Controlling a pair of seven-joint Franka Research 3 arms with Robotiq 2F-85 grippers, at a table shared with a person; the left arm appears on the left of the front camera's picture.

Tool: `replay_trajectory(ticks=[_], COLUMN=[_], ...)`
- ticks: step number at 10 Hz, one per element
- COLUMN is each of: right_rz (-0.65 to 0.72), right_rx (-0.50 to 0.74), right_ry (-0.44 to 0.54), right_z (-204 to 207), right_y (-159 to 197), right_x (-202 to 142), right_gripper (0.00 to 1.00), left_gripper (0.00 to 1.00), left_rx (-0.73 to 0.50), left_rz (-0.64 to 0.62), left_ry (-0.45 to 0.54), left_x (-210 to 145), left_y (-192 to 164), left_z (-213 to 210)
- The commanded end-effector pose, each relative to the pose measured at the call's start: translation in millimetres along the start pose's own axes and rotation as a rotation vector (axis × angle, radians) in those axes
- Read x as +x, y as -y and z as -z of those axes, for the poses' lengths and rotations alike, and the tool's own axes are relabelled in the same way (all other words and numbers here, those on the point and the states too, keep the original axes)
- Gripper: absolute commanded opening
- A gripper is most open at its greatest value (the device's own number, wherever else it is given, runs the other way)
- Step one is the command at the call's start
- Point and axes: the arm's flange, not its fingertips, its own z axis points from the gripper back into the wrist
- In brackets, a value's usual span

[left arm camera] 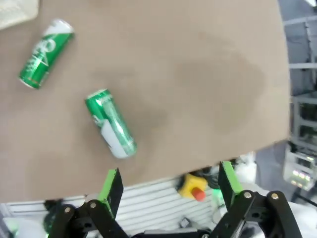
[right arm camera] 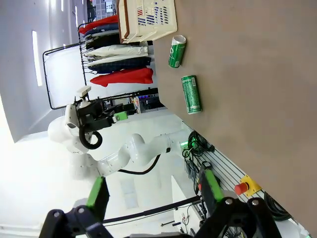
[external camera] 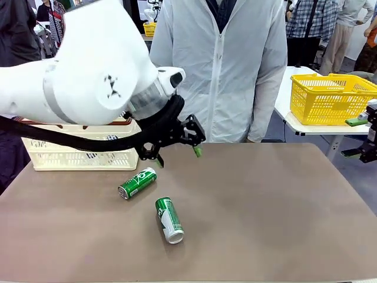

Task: Place the drinks into the Shopping basket.
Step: Pick up one drink and place it into the Shopping basket.

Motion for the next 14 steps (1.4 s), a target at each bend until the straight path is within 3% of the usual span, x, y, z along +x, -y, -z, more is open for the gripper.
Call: replay_trajectory(ticks=[1,5,6,7,10,14], right_rz=[0.018,0.018,0.018,0.018,0.018,0.018], right_rx=[-0.025,-0.025,-0.025,-0.025,-0.025,-0.025], right_ry=[-0.006,-0.006,-0.006,-0.006,-0.006,-0.006], right_z=[-2,-2,-2,-2,-2,-2], right_y=[-4,-4,-4,-4,-4,-4], right_x=[0,0,0,0,0,0], right_gripper=[1.00,1.00,1.00,1.00,1.00,1.00], left_gripper=[1.00,1.00,1.00,1.00,1.00,1.00], left_rx=[-0.062,-0.034,-0.025,0.019,0.104,0.212], left_rz=[-0.030,-0.004,0.037,0.029,-0.118,-0.152], left_ry=[-0.036,-0.024,-0.074,-0.059,-0.037,-0.097], left_x=[1,2,8,8,5,5], left_y=[1,2,-3,-15,-39,-54], left_z=[-7,-3,12,38,98,173])
